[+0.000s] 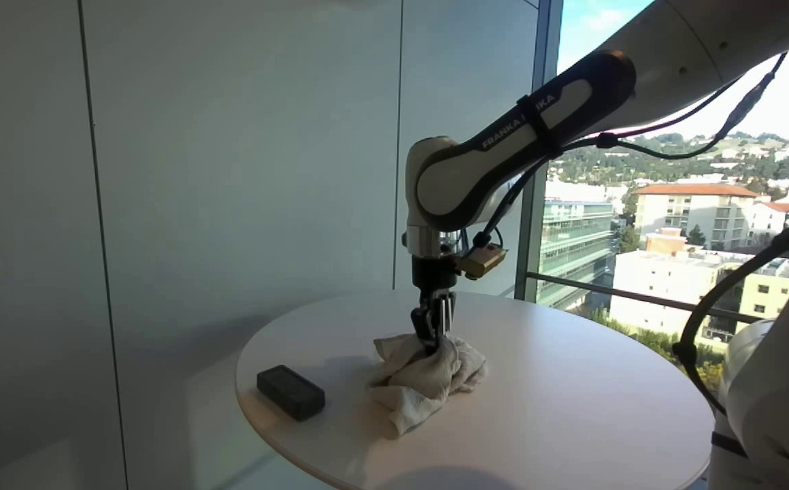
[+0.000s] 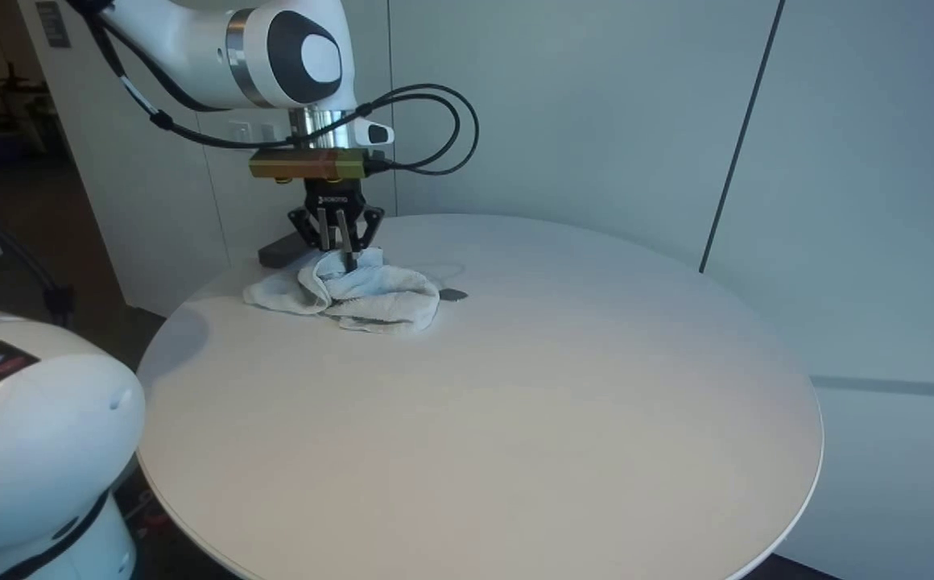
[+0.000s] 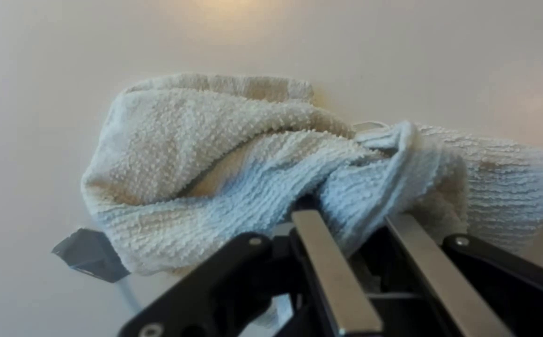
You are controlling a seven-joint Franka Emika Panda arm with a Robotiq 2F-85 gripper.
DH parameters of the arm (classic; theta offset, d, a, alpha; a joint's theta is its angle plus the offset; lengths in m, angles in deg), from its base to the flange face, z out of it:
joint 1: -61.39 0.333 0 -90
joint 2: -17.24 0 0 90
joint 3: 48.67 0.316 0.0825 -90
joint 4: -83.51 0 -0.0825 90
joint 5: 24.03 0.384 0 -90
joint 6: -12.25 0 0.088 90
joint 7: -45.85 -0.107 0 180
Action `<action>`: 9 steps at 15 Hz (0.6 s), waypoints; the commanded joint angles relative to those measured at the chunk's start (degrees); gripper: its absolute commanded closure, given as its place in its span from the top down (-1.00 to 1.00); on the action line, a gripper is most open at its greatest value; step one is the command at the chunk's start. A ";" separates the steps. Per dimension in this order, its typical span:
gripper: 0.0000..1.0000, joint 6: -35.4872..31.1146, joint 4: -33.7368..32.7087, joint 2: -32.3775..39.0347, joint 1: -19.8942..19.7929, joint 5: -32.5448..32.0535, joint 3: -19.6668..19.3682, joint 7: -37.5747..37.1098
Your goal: Wipe the table with the white towel
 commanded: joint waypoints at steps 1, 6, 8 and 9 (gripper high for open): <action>-0.42 0.09 -0.07 0.01 -0.66 0.26 0.66 0.20; 0.10 -1.19 1.05 -1.83 -1.32 -2.18 1.50 -1.72; 0.37 -2.96 2.84 -5.35 -2.39 -5.57 2.87 -6.08; 0.00 -1.16 0.35 -0.91 -1.54 -3.15 1.64 -2.81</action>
